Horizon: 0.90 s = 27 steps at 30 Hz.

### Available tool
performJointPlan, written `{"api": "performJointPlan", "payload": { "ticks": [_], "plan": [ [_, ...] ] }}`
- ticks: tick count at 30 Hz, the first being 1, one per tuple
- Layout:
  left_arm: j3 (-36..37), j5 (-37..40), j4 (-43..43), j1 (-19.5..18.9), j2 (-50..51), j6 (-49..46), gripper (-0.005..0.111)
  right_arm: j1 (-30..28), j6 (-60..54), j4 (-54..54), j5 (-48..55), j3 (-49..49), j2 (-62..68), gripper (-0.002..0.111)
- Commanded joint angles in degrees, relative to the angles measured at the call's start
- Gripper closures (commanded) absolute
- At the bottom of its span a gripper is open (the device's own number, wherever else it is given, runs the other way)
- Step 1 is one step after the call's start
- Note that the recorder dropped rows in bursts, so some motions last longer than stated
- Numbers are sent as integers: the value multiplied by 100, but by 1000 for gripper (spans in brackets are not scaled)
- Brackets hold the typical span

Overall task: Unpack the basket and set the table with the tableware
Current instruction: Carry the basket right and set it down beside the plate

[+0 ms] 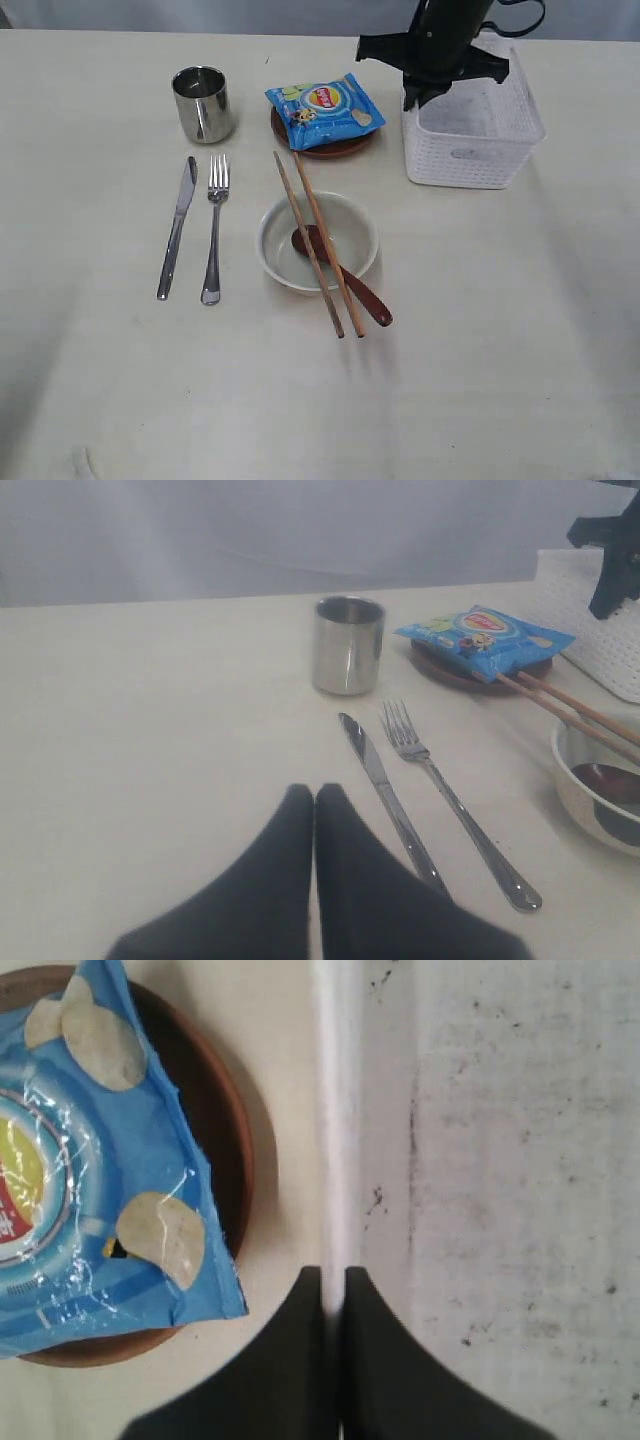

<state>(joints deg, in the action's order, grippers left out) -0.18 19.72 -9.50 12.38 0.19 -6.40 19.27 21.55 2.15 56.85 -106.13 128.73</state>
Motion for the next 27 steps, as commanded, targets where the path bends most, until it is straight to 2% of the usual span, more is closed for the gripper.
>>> {"api": "performJointPlan", "payload": {
  "ticks": [1,27],
  "plan": [
    [18,-10,25,33,-19,8,107,29,114,70,249,30,-9,109],
    [18,-10,2,33,-19,8,107,29,-438,263,319,30,-9,109]
  ]
}}
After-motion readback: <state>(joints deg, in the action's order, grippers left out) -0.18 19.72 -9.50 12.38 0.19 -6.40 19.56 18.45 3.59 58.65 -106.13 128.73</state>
